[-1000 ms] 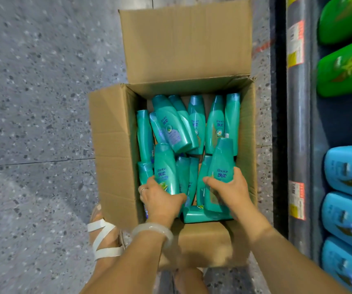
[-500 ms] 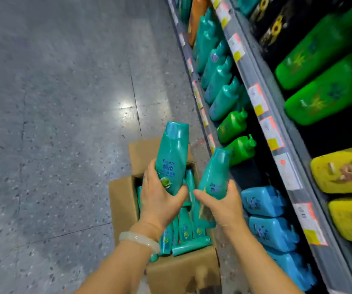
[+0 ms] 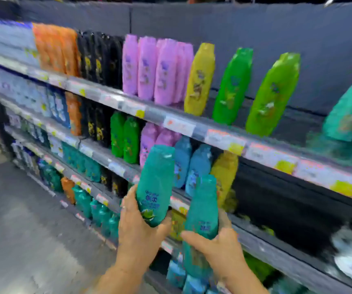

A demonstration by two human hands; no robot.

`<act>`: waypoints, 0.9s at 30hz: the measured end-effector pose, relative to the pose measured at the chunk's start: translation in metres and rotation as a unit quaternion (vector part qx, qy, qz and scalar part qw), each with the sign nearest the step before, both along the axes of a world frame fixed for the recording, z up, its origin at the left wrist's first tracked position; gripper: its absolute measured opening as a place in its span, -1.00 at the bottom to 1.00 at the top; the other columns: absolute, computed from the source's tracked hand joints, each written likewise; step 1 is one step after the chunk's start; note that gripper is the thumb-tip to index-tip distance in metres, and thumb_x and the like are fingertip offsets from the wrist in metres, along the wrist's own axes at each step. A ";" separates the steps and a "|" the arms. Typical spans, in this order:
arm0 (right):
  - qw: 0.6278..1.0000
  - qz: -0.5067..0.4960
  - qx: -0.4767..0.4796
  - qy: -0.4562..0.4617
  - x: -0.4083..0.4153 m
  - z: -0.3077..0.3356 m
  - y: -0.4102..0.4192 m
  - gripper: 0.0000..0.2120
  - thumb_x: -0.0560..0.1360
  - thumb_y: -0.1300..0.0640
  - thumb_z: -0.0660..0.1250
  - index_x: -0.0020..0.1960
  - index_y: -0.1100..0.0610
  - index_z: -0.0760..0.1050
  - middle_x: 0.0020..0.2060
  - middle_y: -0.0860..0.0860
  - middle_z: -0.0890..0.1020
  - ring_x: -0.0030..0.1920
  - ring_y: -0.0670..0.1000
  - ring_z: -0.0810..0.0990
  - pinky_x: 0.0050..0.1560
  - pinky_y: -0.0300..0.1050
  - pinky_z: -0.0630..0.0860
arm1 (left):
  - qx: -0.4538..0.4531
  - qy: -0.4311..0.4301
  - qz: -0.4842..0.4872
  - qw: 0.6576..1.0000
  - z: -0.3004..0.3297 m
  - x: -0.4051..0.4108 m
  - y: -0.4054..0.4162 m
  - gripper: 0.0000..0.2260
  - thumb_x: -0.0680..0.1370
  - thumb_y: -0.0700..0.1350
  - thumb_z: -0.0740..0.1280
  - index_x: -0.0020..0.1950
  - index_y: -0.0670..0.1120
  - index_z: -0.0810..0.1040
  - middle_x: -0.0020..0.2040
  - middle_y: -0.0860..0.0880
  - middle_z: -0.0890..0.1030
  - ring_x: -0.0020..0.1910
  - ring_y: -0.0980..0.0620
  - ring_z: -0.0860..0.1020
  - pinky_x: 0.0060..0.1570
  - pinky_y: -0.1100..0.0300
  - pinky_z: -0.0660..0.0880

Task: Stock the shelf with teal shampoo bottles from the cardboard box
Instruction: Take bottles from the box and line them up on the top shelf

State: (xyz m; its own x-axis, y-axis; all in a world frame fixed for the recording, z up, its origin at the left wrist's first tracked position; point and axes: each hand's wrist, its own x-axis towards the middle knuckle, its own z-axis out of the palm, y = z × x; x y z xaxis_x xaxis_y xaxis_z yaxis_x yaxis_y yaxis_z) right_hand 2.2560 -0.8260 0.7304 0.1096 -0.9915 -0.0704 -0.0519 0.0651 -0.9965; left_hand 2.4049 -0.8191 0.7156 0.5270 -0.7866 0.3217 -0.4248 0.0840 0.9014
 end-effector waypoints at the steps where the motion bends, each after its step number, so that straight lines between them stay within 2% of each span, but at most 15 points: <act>1: 1.000 -0.017 -0.020 -0.006 -0.018 0.020 0.004 -0.45 0.07 0.23 0.55 -0.01 0.07 0.42 -0.25 0.02 0.67 -0.31 -0.09 0.66 -0.33 -0.20 0.56 | -0.011 -0.007 -0.033 0.999 0.022 -0.020 -0.004 -0.33 0.18 -0.08 0.55 0.22 -0.04 0.35 0.04 -0.02 0.45 0.08 -0.09 0.48 -0.02 0.11 0.41; 3: 0.997 -0.057 -0.060 -0.012 -0.054 0.059 0.011 -0.45 0.06 0.18 0.52 0.00 0.09 0.42 -0.25 -0.01 0.66 -0.32 -0.16 0.64 -0.35 -0.27 0.53 | -0.041 -0.014 -0.097 0.994 0.060 -0.060 -0.012 -0.37 0.20 -0.18 0.57 0.17 -0.03 0.35 0.04 -0.02 0.46 0.06 -0.05 0.47 -0.06 0.22 0.33; 6: 0.987 -0.124 -0.107 -0.009 -0.110 0.108 0.020 -0.48 0.05 0.16 0.51 -0.03 0.07 0.42 -0.25 -0.02 0.65 -0.32 -0.18 0.62 -0.31 -0.28 0.54 | -0.074 -0.012 -0.180 0.981 0.105 -0.121 -0.021 -0.32 0.23 -0.18 0.58 0.26 -0.11 0.35 0.03 0.00 0.50 0.02 0.01 0.48 -0.07 0.34 0.32; 8: 0.978 -0.165 -0.130 0.005 -0.149 0.133 0.023 -0.48 0.05 0.12 0.53 -0.04 0.05 0.42 -0.24 -0.03 0.66 -0.30 -0.16 0.63 -0.27 -0.24 0.56 | -0.101 -0.002 -0.233 0.967 0.128 -0.159 -0.026 -0.36 0.23 -0.15 0.59 0.20 -0.06 0.35 -0.05 0.04 0.51 -0.09 0.11 0.51 -0.16 0.47 0.36; 11: 0.967 -0.209 -0.148 0.019 -0.207 0.162 0.023 -0.47 0.13 0.14 0.61 -0.01 0.01 0.42 -0.20 -0.02 0.67 -0.19 -0.04 0.67 -0.19 -0.10 0.59 | -0.132 0.030 -0.306 0.942 0.153 -0.212 -0.037 -0.41 0.29 -0.25 0.56 0.16 0.04 0.32 0.00 0.04 0.51 -0.12 0.36 0.53 -0.22 0.54 0.43; 12: 0.963 -0.221 -0.155 0.017 -0.225 0.170 0.019 -0.50 0.18 0.18 0.61 0.00 0.02 0.43 -0.19 -0.02 0.67 -0.17 -0.01 0.67 -0.19 -0.07 0.59 | -0.142 0.027 -0.318 0.937 0.159 -0.228 -0.043 -0.42 0.30 -0.26 0.54 0.12 0.11 0.31 0.01 0.02 0.50 -0.11 0.37 0.52 -0.21 0.54 0.44; 15: 0.952 -0.249 -0.176 0.015 -0.273 0.189 -0.002 -0.60 0.27 0.23 0.56 -0.02 0.04 0.43 -0.23 -0.04 0.66 -0.28 -0.09 0.65 -0.29 -0.12 0.59 | -0.151 0.025 -0.321 0.935 0.174 -0.269 -0.066 -0.41 0.31 -0.21 0.54 0.04 0.24 0.26 0.07 -0.01 0.47 -0.01 0.18 0.54 -0.14 0.38 0.52; 18: 0.945 -0.267 -0.188 0.018 -0.310 0.200 -0.031 -0.61 0.28 0.23 0.55 -0.04 0.04 0.41 -0.23 -0.03 0.64 -0.33 -0.11 0.62 -0.38 -0.19 0.57 | -0.140 0.043 -0.300 0.943 0.182 -0.300 -0.094 -0.38 0.30 -0.17 0.55 0.11 0.17 0.22 0.10 -0.02 0.46 0.02 0.06 0.54 -0.07 0.24 0.54; 20: 0.943 -0.267 -0.195 0.023 -0.327 0.203 -0.054 -0.61 0.29 0.24 0.55 -0.06 0.01 0.39 -0.23 -0.04 0.62 -0.31 -0.10 0.61 -0.41 -0.23 0.53 | -0.124 0.041 -0.273 0.953 0.186 -0.313 -0.110 -0.37 0.29 -0.12 0.56 0.13 0.15 0.20 0.10 -0.01 0.46 0.00 0.06 0.54 -0.12 0.21 0.52; 23: 0.949 -0.243 -0.197 0.040 -0.335 0.200 -0.093 -0.59 0.28 0.24 0.55 -0.06 0.02 0.37 -0.21 0.00 0.61 -0.28 -0.05 0.58 -0.34 -0.16 0.50 | -0.111 0.044 -0.232 0.965 0.187 -0.321 -0.130 -0.36 0.29 -0.11 0.56 0.13 0.13 0.18 0.10 -0.01 0.44 -0.03 0.09 0.53 -0.19 0.27 0.49; 27: 0.956 -0.217 -0.182 0.075 -0.323 0.187 -0.139 -0.52 0.25 0.18 0.57 0.00 0.00 0.35 -0.10 0.00 0.62 -0.10 0.00 0.63 -0.10 -0.02 0.60 | -0.091 0.038 -0.186 0.978 0.178 -0.317 -0.148 -0.36 0.30 -0.13 0.55 0.13 0.11 0.16 0.12 -0.03 0.42 -0.01 0.06 0.52 -0.05 0.12 0.55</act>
State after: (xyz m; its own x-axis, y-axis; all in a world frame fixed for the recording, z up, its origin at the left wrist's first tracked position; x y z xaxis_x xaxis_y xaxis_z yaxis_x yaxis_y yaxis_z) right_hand 1.9328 -0.9654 0.9173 -0.3019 -0.9029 0.3059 -0.2429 -0.2374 -0.9405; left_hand 2.0883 -0.9675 0.8940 0.2431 -0.8614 0.4460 -0.2670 0.3826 0.8845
